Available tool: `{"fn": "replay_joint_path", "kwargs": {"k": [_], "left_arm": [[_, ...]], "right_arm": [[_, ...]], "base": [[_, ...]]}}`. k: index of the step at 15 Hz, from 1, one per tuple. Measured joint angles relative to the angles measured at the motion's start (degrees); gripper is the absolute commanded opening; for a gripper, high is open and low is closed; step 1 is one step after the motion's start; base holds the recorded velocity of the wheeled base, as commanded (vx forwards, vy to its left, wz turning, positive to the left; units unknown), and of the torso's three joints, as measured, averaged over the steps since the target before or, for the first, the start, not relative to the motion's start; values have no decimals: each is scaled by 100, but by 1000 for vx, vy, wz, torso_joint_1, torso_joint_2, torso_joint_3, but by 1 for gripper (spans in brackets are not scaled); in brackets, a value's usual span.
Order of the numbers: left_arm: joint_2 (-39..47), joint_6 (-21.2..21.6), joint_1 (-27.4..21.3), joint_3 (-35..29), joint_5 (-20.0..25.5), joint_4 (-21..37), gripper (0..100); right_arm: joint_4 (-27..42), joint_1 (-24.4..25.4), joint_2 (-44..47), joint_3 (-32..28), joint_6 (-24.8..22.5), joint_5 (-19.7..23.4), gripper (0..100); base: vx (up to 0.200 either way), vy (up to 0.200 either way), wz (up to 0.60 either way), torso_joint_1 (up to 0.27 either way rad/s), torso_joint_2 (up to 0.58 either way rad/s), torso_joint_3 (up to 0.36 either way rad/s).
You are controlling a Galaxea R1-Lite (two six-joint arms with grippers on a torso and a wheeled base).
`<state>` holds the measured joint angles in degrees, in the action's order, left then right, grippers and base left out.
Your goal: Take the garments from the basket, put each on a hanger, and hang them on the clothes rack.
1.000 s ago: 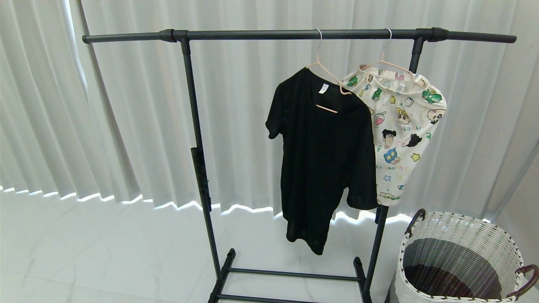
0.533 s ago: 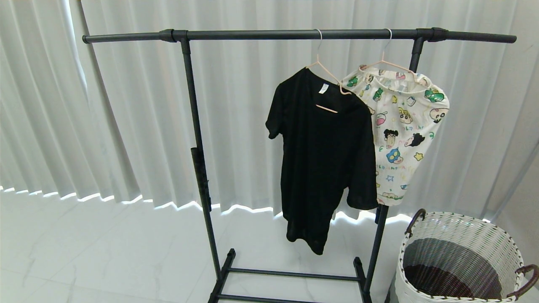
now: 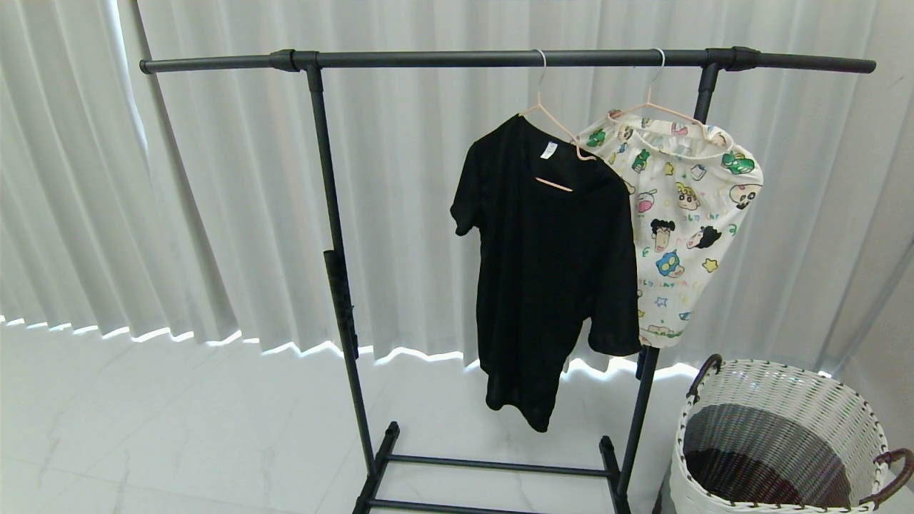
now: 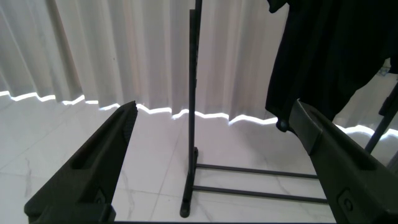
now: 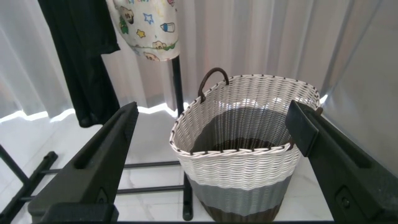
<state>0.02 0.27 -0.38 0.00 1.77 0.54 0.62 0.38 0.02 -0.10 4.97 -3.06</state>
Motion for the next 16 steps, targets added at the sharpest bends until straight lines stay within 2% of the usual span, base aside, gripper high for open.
{"fn": "replay_joint_path", "kwargs": {"k": [16], "left_arm": [[0, 0, 5, 0, 0, 0, 100]], "right_arm": [[0, 0, 0, 0, -5, 0, 100]], "base": [[0, 0, 0, 0, 0, 0]]}}
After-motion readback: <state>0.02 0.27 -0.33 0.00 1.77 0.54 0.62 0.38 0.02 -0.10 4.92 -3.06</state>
